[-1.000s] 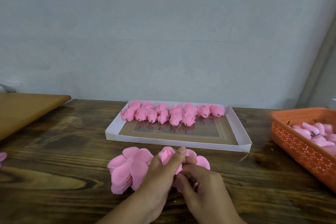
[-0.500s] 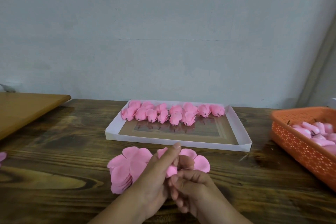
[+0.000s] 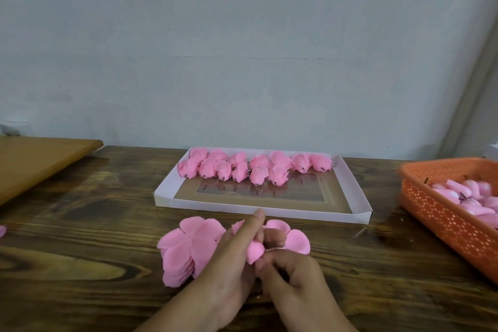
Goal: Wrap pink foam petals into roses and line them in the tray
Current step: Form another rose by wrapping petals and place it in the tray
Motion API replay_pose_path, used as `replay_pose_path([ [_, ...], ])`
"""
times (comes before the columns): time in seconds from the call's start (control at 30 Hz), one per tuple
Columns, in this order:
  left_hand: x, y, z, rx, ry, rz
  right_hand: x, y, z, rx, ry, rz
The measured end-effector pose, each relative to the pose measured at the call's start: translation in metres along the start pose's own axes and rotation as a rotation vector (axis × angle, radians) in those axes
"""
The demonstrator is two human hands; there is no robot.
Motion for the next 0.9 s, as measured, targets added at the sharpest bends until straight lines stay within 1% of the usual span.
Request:
replay_pose_path([
  [0.07,-0.001,-0.002,0.001,-0.028,-0.003,0.015,0.001,-0.003,-0.005,0.244,0.013,-0.119],
  [0.17,0.0,-0.003,0.001,-0.042,0.008,0.033,0.002,-0.005,-0.014,0.571,0.041,-0.236],
  [0.23,-0.001,-0.002,0.001,-0.071,0.022,0.038,0.001,-0.007,-0.02,0.7,0.058,-0.293],
  [0.27,-0.001,-0.002,0.001,-0.089,0.029,0.042,0.001,-0.007,-0.022,0.717,0.07,-0.308],
  [0.3,-0.001,-0.003,0.001,-0.101,0.03,0.04,0.001,-0.007,-0.022,0.681,0.076,-0.301],
  [0.33,0.0,-0.003,0.003,-0.102,0.018,0.03,0.001,-0.007,-0.02,0.59,0.073,-0.272],
  [0.43,0.002,-0.001,0.007,-0.051,-0.058,0.003,-0.003,-0.007,-0.006,0.121,0.015,-0.124],
  [0.5,0.003,0.001,0.007,-0.04,-0.089,0.001,-0.003,0.006,0.001,-0.22,-0.003,0.071],
  [0.57,0.004,0.003,0.008,-0.056,-0.112,-0.013,-0.002,0.017,-0.002,-0.507,0.032,0.26],
  [0.63,0.004,0.003,0.008,-0.072,-0.128,-0.026,-0.001,0.023,-0.003,-0.663,0.03,0.383],
  [0.67,0.004,0.003,0.008,-0.084,-0.12,-0.028,-0.001,0.026,-0.002,-0.679,0.0,0.421],
  [0.7,0.004,0.002,0.007,-0.096,-0.105,-0.028,-0.001,0.025,-0.001,-0.614,-0.01,0.395],
  [0.73,0.004,0.002,0.006,-0.105,-0.086,-0.025,0.0,0.023,0.003,-0.509,-0.038,0.33],
  [0.77,0.003,0.001,0.005,-0.107,-0.067,-0.02,0.0,0.014,0.005,-0.378,-0.053,0.225],
  [0.83,0.003,-0.001,0.004,-0.072,-0.046,-0.015,0.001,-0.003,0.003,-0.071,-0.022,0.008],
  [0.9,0.002,-0.004,0.005,-0.029,-0.035,-0.029,0.002,-0.009,-0.003,0.226,0.011,-0.136],
])
Point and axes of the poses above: each hand's wrist, its own x-axis towards the middle knuckle, its own z-axis out of the back of the hand, y = z × x, the point moved 7 cm from there along x, towards the middle knuckle, and after that the axes turned 12 degrees about z, right-handed, at the moved point
